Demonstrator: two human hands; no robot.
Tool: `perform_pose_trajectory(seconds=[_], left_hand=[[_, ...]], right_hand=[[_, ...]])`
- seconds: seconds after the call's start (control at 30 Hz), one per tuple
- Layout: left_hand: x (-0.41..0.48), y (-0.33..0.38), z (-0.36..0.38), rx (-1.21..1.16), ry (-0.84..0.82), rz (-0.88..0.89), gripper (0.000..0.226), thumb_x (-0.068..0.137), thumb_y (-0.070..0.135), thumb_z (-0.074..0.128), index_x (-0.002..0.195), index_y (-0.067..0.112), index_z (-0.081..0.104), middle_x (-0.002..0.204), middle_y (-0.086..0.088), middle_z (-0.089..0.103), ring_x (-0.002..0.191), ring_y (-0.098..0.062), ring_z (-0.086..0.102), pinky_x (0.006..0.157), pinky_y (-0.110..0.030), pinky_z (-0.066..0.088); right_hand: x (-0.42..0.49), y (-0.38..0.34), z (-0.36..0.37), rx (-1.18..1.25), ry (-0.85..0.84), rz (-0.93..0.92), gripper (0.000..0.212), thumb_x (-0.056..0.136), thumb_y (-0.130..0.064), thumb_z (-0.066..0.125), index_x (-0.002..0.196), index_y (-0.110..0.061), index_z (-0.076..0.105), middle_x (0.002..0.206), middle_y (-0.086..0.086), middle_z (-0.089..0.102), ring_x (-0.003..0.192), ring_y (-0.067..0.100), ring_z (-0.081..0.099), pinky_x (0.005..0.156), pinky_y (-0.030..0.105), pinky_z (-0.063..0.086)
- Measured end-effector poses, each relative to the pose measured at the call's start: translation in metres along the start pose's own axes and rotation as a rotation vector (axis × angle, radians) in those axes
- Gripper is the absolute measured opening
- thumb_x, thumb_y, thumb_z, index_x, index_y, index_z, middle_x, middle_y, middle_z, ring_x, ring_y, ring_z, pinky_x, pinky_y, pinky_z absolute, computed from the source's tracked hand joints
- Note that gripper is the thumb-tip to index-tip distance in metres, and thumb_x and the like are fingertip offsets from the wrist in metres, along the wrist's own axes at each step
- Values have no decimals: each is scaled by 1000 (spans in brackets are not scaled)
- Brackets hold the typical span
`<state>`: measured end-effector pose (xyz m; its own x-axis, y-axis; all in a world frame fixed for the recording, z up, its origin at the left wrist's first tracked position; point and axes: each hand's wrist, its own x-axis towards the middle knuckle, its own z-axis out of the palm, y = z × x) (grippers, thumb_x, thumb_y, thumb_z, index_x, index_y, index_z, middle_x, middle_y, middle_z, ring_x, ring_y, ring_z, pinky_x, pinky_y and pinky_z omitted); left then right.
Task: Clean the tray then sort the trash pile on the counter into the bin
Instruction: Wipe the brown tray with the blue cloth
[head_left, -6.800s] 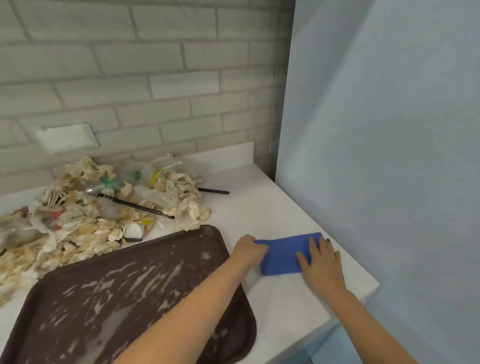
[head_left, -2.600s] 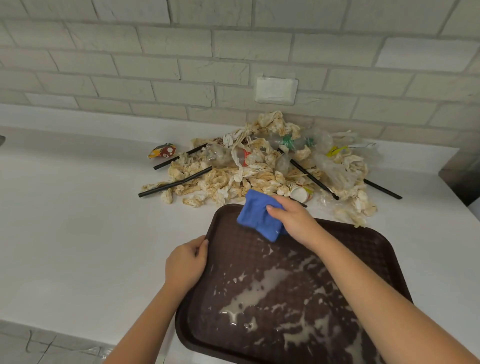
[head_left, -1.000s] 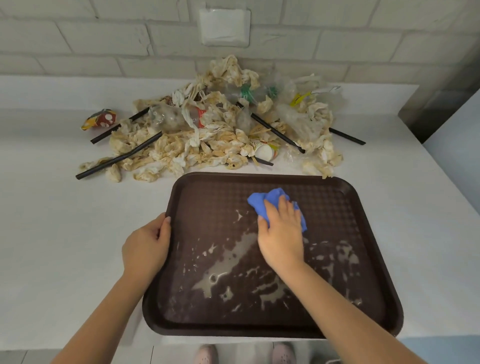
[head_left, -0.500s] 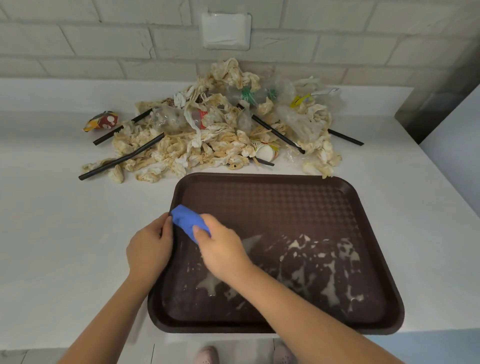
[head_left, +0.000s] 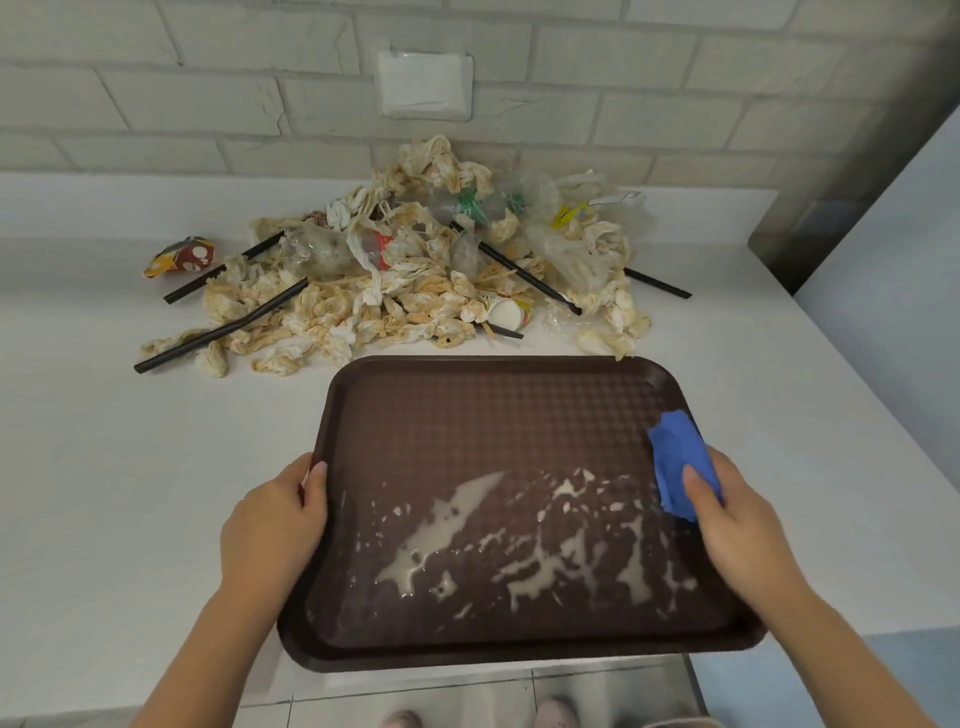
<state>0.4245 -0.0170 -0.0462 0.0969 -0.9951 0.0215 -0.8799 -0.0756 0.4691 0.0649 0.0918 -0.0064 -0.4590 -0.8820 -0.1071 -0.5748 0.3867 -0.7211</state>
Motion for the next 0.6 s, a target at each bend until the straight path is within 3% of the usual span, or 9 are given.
perform_pose_trajectory(seconds=[0.07, 0.13, 0.27, 0.43, 0.53, 0.6], left_hand=[[-8, -1, 2, 28, 11, 6, 34, 99, 36, 30, 116, 26, 59, 65, 0, 62, 62, -23, 57, 56, -31, 47], [-10, -2, 4, 39, 22, 2, 35, 99, 35, 29, 118, 27, 57, 64, 0, 62, 61, -24, 58, 54, -31, 46], [-9, -2, 4, 61, 14, 38, 34, 99, 35, 26, 115, 25, 55, 58, 1, 58, 57, -22, 56, 53, -31, 46], [-7, -5, 5, 58, 21, 45, 34, 100, 35, 26, 111, 23, 55, 58, 1, 57, 56, -21, 55, 49, -29, 41], [-9, -4, 2, 14, 5, 28, 36, 100, 34, 26, 119, 26, 56, 71, -2, 65, 68, -25, 60, 57, -30, 43], [-9, -1, -3, -68, -47, -16, 39, 101, 34, 27, 130, 28, 53, 97, -5, 70, 91, -28, 63, 70, -31, 44]], right_hand=[[-4, 11, 14, -139, -52, -99, 47, 99, -28, 38, 145, -26, 32, 142, -10, 39, 130, 13, 37, 104, 29, 30], [-2, 17, 30, -247, -18, -143, 49, 99, -27, 37, 147, -23, 30, 153, -2, 27, 140, 16, 25, 116, 34, 19], [2, 12, 58, -292, 132, -60, 41, 97, -28, 35, 137, -18, 41, 147, 13, 34, 132, 33, 35, 108, 47, 34], [-2, -17, 95, -340, 101, -135, 41, 97, -18, 43, 137, -10, 44, 148, 19, 32, 137, 37, 28, 114, 51, 25], [-9, -39, 125, -377, 24, -231, 49, 96, -28, 32, 139, -9, 43, 150, 20, 28, 141, 36, 23, 119, 42, 10], [-12, -55, 137, -374, -37, -267, 61, 91, -38, 21, 142, -11, 39, 154, 18, 22, 143, 34, 17, 118, 38, 5]])
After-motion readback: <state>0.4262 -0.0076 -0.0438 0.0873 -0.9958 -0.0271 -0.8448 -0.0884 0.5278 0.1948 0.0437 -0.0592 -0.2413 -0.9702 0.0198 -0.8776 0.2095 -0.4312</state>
